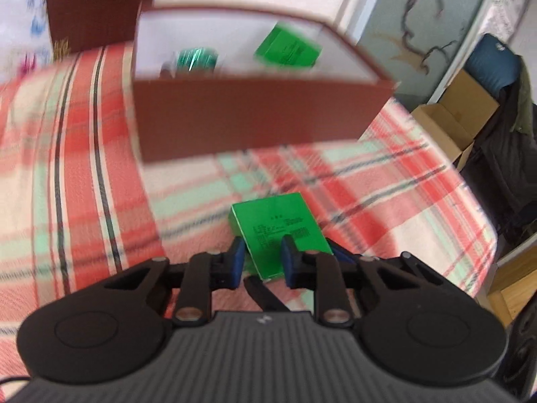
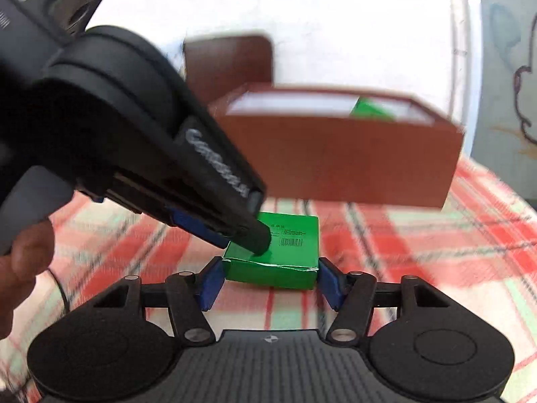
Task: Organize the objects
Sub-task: 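Carry the plain green box into the box and release it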
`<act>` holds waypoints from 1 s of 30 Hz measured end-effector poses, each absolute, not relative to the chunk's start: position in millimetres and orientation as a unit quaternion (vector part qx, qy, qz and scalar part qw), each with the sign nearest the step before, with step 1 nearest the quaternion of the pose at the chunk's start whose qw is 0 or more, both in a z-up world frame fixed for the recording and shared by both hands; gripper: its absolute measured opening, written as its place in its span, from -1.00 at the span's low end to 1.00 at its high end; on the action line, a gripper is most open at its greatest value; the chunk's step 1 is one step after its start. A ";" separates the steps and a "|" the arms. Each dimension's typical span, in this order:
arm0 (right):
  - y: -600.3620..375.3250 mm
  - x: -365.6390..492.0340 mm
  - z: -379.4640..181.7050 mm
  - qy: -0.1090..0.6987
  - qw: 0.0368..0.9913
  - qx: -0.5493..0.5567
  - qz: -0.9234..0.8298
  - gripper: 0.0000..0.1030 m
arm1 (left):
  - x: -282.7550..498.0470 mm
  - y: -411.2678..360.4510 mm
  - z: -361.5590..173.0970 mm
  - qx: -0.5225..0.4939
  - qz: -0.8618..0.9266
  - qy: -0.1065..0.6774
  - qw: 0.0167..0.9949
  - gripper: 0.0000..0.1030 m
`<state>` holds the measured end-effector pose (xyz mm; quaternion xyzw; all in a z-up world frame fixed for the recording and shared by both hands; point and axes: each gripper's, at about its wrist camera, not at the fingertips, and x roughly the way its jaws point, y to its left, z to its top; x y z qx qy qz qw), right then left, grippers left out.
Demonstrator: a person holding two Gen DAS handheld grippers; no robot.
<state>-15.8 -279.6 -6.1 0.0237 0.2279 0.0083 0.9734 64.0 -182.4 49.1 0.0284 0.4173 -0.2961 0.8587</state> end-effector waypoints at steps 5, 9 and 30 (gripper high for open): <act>-283.1 -1.5 26.2 0.155 0.988 0.000 -0.010 0.15 | 69.6 -190.8 94.4 0.034 -0.305 0.351 0.884 -0.52; -288.3 30.2 43.1 0.126 0.992 0.002 -0.010 0.15 | 95.2 -195.4 114.8 0.027 -0.297 0.337 0.893 -0.53; -313.3 132.0 30.1 0.130 0.990 0.021 -0.043 0.38 | 172.1 -251.1 97.2 0.110 -0.206 0.333 0.914 -0.22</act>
